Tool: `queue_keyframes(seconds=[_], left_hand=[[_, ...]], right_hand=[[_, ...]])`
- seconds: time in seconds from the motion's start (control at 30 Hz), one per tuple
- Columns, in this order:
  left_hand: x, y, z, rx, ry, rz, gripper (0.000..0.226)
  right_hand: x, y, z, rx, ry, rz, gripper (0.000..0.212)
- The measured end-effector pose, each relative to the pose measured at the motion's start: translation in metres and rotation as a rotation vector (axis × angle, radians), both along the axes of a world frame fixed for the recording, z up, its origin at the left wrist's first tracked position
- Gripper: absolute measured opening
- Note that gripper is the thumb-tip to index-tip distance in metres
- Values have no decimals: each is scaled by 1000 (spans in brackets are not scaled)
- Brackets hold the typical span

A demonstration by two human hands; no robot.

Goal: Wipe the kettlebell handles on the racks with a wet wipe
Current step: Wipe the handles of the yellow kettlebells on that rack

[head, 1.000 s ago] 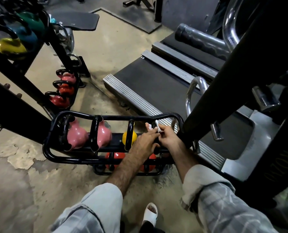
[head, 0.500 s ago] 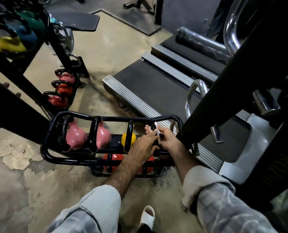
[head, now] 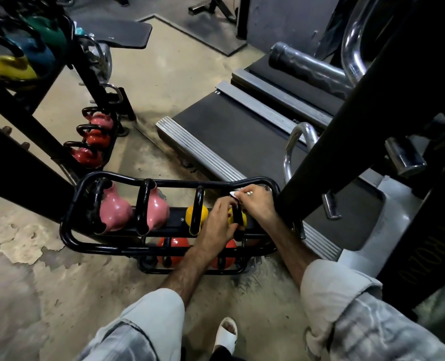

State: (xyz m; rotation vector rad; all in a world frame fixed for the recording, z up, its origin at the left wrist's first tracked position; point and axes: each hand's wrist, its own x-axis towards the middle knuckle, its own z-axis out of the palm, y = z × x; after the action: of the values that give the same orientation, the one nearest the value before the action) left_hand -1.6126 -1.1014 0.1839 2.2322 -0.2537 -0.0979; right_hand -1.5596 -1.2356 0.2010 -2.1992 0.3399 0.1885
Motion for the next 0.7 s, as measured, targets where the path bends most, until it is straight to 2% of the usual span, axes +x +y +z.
queue_keyframes(seconds=[0.2, 0.3, 0.37, 0.47, 0.53, 0.6, 0.7], left_hand=[[2, -5, -3, -67, 48, 79, 69], [7, -2, -2, -274, 147, 62, 69], [13, 2, 0, -310, 151, 48, 62], [24, 8, 11, -167, 59, 65, 50], [34, 7, 18, -60, -6, 57, 42], [46, 4, 25, -11, 11, 35, 34], [68, -3, 27, 214, 40, -160, 32]], right_hand=[[-39, 1, -12, -49, -257, -68, 8], [-51, 1, -15, -28, -373, -82, 10], [-45, 2, -13, -19, -368, -67, 10], [-28, 10, -7, 18, -356, -50, 9], [-28, 12, -9, -46, -377, -15, 8], [-40, 10, -14, -118, -390, -11, 4], [-68, 8, -26, -153, -440, -11, 8]])
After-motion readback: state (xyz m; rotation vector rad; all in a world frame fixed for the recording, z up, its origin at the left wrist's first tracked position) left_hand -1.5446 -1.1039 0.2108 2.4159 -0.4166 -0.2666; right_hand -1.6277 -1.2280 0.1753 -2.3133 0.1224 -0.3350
